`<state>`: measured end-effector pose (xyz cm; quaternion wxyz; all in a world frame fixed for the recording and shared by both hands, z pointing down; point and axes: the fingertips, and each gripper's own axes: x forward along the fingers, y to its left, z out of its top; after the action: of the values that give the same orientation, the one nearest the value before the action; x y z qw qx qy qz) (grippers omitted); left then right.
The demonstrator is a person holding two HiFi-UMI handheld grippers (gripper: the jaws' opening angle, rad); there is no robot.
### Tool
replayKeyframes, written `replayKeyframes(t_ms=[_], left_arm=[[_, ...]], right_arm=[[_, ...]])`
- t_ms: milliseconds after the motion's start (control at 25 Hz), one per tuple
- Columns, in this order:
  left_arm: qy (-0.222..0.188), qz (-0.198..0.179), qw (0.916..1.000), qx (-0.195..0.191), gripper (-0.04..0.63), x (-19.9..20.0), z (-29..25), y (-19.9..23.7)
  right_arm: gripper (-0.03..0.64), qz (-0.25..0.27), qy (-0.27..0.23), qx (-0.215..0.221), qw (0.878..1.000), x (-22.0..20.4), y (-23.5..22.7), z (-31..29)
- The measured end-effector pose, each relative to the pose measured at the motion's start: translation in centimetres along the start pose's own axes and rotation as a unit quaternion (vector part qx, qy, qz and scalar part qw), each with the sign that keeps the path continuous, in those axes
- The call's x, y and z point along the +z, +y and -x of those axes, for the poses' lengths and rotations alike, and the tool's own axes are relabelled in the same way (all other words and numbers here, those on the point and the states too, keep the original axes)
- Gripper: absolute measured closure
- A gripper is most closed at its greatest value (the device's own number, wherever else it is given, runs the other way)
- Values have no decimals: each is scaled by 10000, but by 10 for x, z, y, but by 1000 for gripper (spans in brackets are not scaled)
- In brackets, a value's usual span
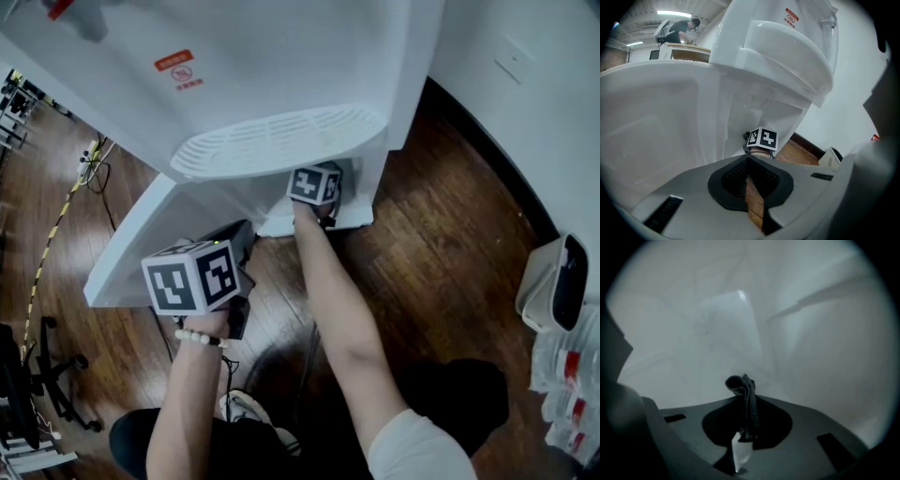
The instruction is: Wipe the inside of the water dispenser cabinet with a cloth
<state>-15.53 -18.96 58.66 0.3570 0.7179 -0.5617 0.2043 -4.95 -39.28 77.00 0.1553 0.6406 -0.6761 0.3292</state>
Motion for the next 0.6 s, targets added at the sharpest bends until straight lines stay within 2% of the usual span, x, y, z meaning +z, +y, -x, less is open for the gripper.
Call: replayKeyframes(t_ms=[120, 200, 400, 600], left_arm=[[-25, -8, 10000, -38, 598, 1, -1, -4], [4, 3, 10000, -52, 598, -1, -2, -6], [8, -36, 10000, -88, 598, 0, -3, -12], [-6, -18, 10000, -62, 598, 0, -1, -9]], right_arm=[[566, -336, -233, -428, 9982, 6, -26, 10], [566, -518, -299, -543, 9967, 4, -34, 14], [567, -1105, -363, -521, 9918, -5, -38, 19], [566, -2173, -413, -310, 9747, -11, -42, 24]])
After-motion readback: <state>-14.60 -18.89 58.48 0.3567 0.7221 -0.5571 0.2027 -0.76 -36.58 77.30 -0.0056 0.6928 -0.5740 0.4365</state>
